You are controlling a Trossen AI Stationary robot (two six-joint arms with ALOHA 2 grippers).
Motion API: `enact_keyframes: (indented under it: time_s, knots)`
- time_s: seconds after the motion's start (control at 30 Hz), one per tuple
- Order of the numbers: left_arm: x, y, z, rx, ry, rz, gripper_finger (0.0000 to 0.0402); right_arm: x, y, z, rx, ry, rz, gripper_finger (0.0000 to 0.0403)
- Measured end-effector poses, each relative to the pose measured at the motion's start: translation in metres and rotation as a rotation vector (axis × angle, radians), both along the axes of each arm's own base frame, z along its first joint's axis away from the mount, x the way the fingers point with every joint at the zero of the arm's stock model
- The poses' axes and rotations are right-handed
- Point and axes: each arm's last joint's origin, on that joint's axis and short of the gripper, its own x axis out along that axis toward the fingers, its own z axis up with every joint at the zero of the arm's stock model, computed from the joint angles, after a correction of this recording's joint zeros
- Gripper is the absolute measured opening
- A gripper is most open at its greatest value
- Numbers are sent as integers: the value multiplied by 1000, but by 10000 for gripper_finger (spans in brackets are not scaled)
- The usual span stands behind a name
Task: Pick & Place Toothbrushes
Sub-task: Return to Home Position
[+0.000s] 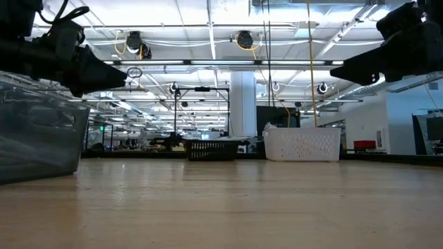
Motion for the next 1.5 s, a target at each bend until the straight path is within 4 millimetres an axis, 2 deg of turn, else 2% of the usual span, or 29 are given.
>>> enact_keyframes:
  time_s: [0.17, 0.37, 1.1, 1.2, 1.37, 1.5]
  knots:
    - [-3, 1, -6, 7, 29, 19, 182, -2, 0, -4, 2, 44, 20, 299]
    - [-3, 1, -8, -3, 41, 20, 182, -2, 0, -13, 19, 17, 17, 299]
    - [-3, 1, -9, -32, 44, 21, 182, -3, 0, -14, 19, 16, 18, 299]
    - [-3, 1, -9, -32, 44, 20, 182, -6, -3, -10, 23, -29, -3, 299]
    - [-3, 1, -9, -32, 44, 20, 182, -18, -9, 4, 34, -222, -57, 299]
    - [-3, 1, -9, -31, 44, 20, 182, -19, -13, 9, 31, -278, -100, 299]
